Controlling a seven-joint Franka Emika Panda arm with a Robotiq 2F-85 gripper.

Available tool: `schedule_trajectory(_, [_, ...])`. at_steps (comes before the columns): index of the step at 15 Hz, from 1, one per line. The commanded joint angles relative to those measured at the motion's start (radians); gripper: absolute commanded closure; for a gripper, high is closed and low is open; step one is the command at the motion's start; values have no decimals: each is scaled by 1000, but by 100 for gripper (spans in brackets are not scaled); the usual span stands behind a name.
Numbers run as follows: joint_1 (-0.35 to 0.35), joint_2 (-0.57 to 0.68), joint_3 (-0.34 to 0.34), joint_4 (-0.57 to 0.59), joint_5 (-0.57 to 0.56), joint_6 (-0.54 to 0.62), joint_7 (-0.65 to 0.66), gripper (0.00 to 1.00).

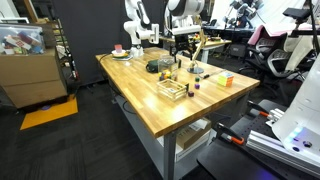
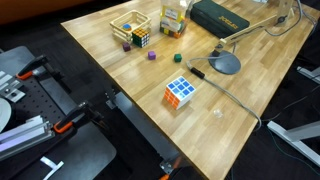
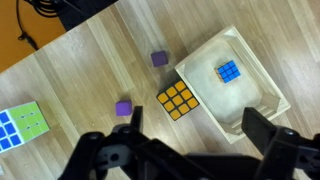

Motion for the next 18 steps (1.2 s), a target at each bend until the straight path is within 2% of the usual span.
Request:
schedule_trajectory(1, [-7,0,8,1,-3,-2,2,0])
schedule_trajectory(11, [-73,110,-46,6,39,106,51,0])
schedule_trajectory(18, [-141,193,-89,-28,125,169,60,0])
